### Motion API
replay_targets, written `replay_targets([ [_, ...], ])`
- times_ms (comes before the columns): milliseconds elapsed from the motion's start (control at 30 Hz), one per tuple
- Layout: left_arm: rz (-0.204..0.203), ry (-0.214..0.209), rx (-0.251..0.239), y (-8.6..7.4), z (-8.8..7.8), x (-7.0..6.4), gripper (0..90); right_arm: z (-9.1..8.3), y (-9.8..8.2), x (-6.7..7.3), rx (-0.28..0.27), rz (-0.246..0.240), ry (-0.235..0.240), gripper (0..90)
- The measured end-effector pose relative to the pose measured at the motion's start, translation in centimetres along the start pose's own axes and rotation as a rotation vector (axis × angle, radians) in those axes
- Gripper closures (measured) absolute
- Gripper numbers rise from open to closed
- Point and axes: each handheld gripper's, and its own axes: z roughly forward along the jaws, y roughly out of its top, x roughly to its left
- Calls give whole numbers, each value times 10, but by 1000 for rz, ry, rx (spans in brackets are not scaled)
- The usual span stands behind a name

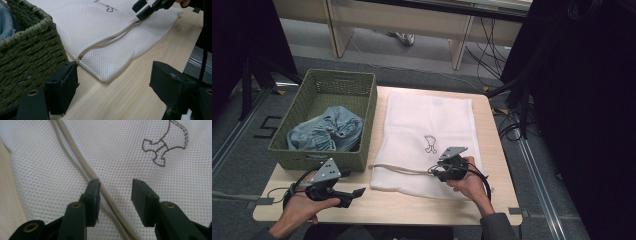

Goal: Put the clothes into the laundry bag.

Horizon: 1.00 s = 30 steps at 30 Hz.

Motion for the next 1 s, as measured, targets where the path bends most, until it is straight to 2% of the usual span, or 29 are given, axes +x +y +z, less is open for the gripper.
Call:
replay_targets([
  [33, 3, -3, -5, 0, -1, 0, 215, 3, 2, -1, 12, -21, 3, 618],
  [100, 3, -4, -1, 0, -2, 1, 215, 5, 2, -1, 20, -25, 3, 632],
  [133, -10, 4, -1, 0, -2, 1, 215, 9, 4, -3, 30, -53, 4, 657],
  [167, 1, -2, -5, 0, -2, 1, 215, 10, 5, -3, 38, -33, 17, 675],
  [200, 1, -2, -1, 0, -2, 1, 215, 10, 5, -3, 38, -33, 17, 675],
  [333, -4, -4, -1, 0, -2, 2, 215, 18, 6, -5, 68, -104, 50, 703],
  [367, -23, 1, -3, -1, -2, 1, 215, 20, 5, -4, 71, -93, 59, 704],
  [433, -7, -2, 2, -1, -2, 2, 215, 20, 5, -5, 74, -101, 60, 703],
  [467, -26, 2, 7, -2, -1, 2, 215, 21, 5, -5, 76, -108, 60, 703],
  [500, -12, 4, 13, -1, -1, 3, 215, 24, 7, -5, 79, -121, 56, 707],
  [633, -7, 3, 10, -2, -1, 3, 214, 25, 9, -8, 84, -128, 76, 743],
  [667, -19, 8, 14, -2, -1, 2, 214, 25, 9, -8, 84, -128, 76, 743],
  [733, -11, 6, 2, -2, -1, 2, 213, 26, 11, -9, 89, -137, 103, 761],
  [767, -5, -1, -11, -1, 0, 2, 213, 26, 12, -11, 102, -162, 127, 784],
  [800, -5, -1, -11, -1, 0, 2, 213, 26, 12, -11, 102, -162, 127, 784],
  [867, 24, 3, 11, 0, -1, 3, 213, 26, 14, -11, 119, -145, 134, 807],
  [900, 25, 8, 15, -1, -1, 3, 213, 27, 15, -12, 122, -142, 153, 819],
  [967, 15, 7, -6, 0, -1, 4, 213, 26, 14, -12, 125, -130, 156, 848],
  [1000, -3, 1, 0, 0, -2, 3, 213, 26, 14, -12, 129, -129, 155, 858],
])
